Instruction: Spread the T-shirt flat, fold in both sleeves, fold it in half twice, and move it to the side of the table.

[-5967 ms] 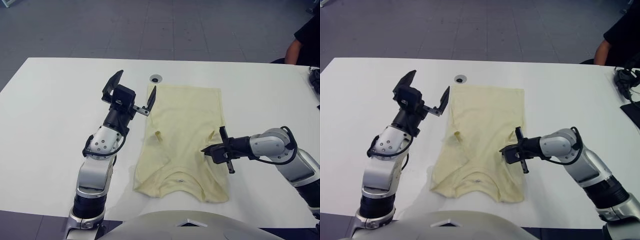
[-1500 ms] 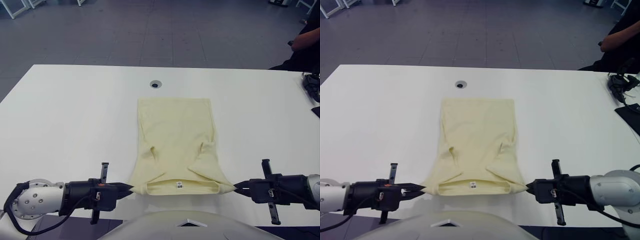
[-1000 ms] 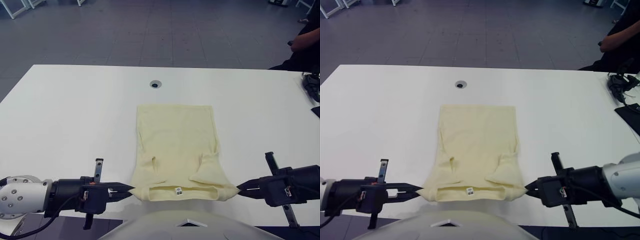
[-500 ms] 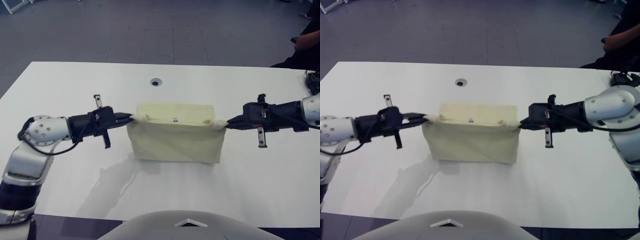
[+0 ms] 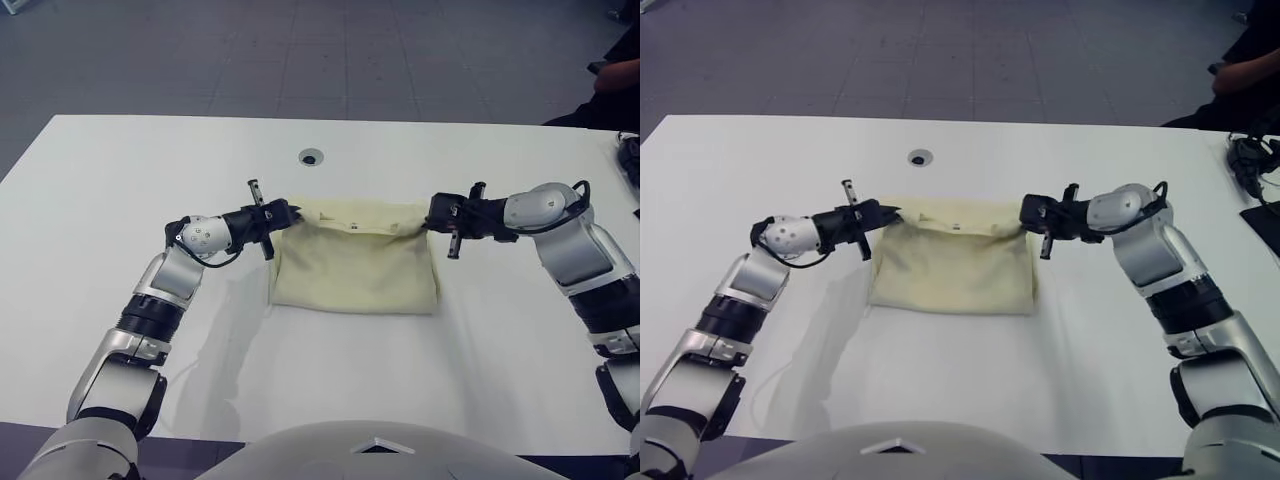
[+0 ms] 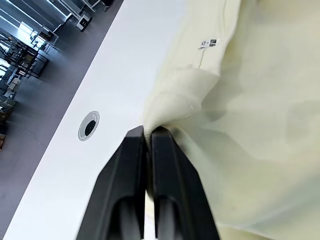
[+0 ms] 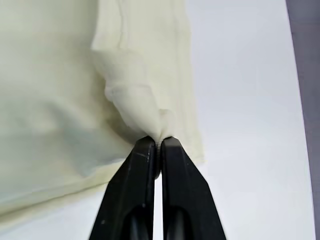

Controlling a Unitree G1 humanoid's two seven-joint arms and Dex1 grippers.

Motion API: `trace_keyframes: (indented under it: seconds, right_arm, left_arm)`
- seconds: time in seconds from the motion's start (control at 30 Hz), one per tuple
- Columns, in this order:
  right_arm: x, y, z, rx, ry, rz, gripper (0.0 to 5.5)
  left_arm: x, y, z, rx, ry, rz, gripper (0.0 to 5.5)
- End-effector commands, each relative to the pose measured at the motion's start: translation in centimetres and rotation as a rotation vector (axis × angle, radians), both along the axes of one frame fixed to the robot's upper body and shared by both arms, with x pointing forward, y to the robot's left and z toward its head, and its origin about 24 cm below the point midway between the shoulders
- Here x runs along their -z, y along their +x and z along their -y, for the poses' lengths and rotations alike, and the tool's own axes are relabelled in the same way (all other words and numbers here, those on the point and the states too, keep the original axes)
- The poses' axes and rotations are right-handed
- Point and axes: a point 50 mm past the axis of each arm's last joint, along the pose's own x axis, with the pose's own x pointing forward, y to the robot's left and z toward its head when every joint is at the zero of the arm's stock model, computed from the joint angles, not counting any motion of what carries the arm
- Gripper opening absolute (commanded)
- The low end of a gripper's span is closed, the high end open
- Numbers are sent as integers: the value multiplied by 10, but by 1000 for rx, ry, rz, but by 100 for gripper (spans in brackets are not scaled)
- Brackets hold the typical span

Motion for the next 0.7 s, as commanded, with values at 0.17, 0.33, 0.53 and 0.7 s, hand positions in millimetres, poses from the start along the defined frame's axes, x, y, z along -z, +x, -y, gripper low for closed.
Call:
trace_keyframes:
  seconds: [0.17,0.33,0.53,0.7]
  right_arm:
    - [3,15,-1,54,20,97,1]
    - [10,17,-1,75,27,96,1]
    - [19,15,-1,88,39,69,1]
    - [29,18,-4,217,142,35,60]
  left_arm:
    - [-10,13,-6,-66,41,73,0]
    - [-5,13,-8,-87,52,65,0]
    - [3,14,-4,-95,53,48,0]
    - [6,21,5,-187,-130,-3,62]
